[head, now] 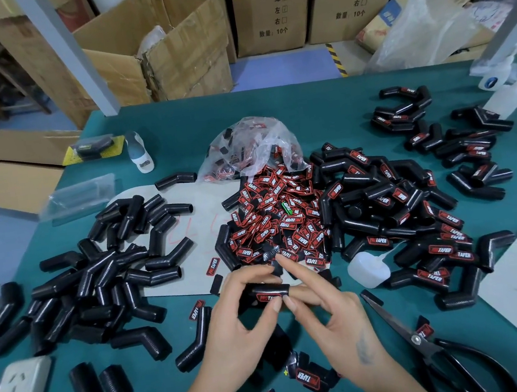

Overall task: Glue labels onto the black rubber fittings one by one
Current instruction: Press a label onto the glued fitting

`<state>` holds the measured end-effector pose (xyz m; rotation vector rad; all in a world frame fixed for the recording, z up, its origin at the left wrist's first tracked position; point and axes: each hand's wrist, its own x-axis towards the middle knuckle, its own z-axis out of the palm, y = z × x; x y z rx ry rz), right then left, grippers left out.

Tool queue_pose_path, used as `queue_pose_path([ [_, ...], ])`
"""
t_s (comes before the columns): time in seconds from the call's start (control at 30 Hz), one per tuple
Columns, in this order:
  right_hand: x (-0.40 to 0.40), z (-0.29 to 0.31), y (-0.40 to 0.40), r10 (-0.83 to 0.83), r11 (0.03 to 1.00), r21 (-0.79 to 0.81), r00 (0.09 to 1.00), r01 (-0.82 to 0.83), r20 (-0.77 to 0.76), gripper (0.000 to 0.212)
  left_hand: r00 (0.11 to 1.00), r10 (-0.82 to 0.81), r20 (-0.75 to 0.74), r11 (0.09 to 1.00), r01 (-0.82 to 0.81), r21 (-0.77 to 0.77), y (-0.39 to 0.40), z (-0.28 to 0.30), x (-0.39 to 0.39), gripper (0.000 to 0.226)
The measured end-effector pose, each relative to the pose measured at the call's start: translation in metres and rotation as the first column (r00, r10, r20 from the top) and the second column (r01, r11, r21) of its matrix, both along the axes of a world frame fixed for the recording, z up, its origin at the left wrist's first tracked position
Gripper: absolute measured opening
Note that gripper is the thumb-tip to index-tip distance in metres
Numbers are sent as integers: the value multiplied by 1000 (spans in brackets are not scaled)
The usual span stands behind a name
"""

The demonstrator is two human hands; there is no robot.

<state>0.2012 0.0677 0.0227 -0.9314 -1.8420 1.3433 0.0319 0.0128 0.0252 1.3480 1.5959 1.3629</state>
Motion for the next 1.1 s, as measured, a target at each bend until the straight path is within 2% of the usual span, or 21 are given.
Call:
queue_pose_path([
  [0.2,-2,-2,-1,-38,990,138,999,35,16,58,1000,13,-8,1000,-13,20,-1,0,2,38],
  [0.53,-1,-2,2,-22,999,42,1000,22,-12,58,999,25,24,1000,-25,10,-1,0,1,37],
  [0.83,2,2,2,8,1000,-21,1000,-9,-19,67,999,-15,34,999,17,-38,0,5,-3,37],
  [1.1,1,7,2,0,1000,-1,1000,0,9,77,999,-11,42,999,13,-52,1,6,-2,34],
])
